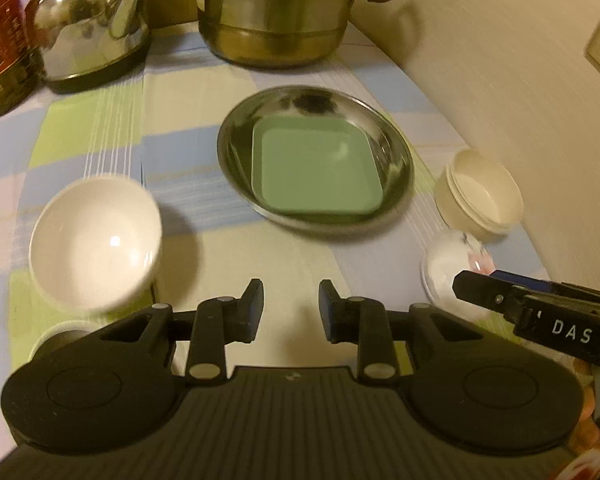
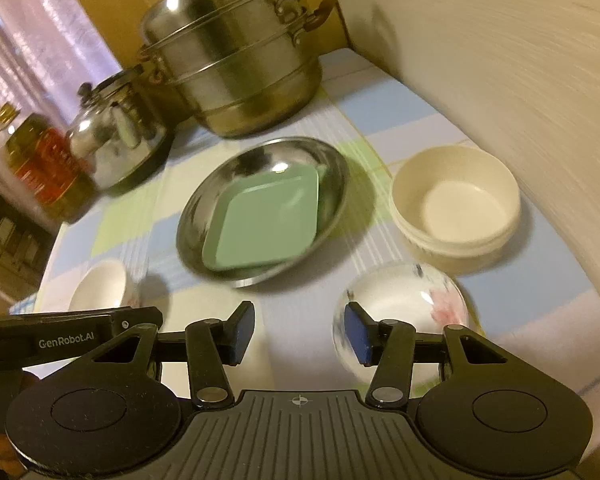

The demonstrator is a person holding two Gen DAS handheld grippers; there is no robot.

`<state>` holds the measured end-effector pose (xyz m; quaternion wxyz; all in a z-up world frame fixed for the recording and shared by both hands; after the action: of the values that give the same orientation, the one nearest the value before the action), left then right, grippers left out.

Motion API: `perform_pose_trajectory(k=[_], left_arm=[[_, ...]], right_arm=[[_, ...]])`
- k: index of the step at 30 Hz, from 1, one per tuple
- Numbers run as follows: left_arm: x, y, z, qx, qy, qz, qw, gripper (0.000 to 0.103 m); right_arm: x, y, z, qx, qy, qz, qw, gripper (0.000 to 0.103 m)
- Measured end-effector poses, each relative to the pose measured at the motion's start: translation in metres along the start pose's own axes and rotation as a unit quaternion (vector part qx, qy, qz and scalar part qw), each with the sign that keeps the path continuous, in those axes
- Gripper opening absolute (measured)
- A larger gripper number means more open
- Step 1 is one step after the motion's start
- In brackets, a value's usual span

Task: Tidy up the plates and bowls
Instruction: 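Open both grippers and pull back from the stacked plates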

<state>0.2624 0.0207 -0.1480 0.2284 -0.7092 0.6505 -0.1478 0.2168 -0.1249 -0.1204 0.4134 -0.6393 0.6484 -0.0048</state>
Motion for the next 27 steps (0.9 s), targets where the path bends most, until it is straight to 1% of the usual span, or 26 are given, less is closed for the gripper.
perform_pose_trajectory(k=[8,14,20,27], left_arm=[[0.007,0.050,-0.033,-0.009,-0.007,-0.014,0.9998,0.026],[0.013,0.083,-0.050,-0.016,-0.013,-0.021,0.9996,0.026],[0.022,0.104,-0.068,-0.010,-0.015,-0.027,0.9995,0.026],[0.031,0.118,-0.084,0.000,-0.017,-0.035,0.9992,0.027]], right_arm=[[0.002,0.044,-0.042,-0.019,-0.005,-0.011,1.000,0.051],[0.007,0.066,-0.067,-0.028,-0.007,-0.014,1.000,0.051],[0.010,0.079,-0.083,-0.031,-0.007,-0.023,0.999,0.052],[0.014,0.092,-0.098,-0.038,-0.012,-0.037,0.999,0.052]])
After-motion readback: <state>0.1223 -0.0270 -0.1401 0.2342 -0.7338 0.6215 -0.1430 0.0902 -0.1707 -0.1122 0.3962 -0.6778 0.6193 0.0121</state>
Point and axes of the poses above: each gripper's, at about its wrist camera, not at the fingertips, and z roughly the way its jaws point, x to its right, y to its underside, the point moved 9 cm from there along z, roughly the way its jaws point, and after that the axes turned 14 degrees about -y, right-handed, at the moved point
